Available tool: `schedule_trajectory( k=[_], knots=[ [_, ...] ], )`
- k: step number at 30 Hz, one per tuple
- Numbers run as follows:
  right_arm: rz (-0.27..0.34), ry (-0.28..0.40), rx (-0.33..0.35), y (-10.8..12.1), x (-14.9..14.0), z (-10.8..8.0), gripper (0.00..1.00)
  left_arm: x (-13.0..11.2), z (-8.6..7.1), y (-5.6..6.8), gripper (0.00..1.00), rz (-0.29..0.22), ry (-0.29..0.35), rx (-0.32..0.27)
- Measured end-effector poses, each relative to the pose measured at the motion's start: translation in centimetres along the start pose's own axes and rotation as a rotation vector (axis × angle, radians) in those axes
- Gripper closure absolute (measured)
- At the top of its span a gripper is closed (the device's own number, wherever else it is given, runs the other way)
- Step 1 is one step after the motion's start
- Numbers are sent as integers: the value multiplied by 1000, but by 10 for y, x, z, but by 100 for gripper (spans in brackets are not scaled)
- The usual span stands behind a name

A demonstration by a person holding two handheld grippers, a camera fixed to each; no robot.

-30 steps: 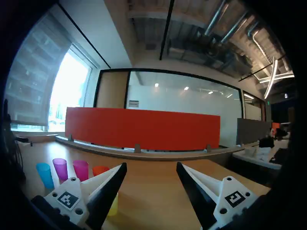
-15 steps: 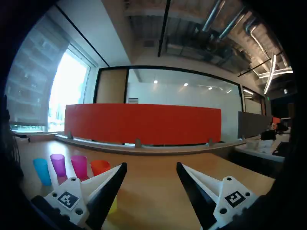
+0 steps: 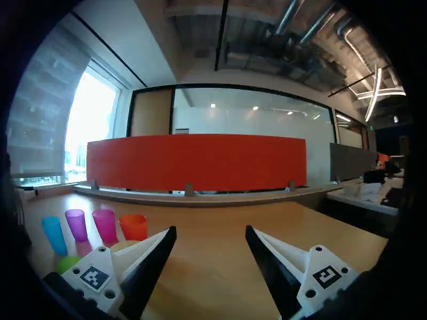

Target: Pour water

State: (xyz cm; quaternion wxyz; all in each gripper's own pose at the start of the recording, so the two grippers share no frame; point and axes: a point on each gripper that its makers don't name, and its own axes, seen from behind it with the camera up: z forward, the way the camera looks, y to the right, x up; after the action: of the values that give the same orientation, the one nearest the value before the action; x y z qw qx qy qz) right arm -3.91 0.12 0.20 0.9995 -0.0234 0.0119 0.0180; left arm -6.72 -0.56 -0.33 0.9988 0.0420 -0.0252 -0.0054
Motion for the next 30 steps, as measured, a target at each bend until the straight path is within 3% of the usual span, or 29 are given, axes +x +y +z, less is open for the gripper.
schedule_trajectory(
  k=[30],
  knots=[
    [1,-13,-5,1,-2,0,0,1,-1,1,11,0,0,0]
  ],
)
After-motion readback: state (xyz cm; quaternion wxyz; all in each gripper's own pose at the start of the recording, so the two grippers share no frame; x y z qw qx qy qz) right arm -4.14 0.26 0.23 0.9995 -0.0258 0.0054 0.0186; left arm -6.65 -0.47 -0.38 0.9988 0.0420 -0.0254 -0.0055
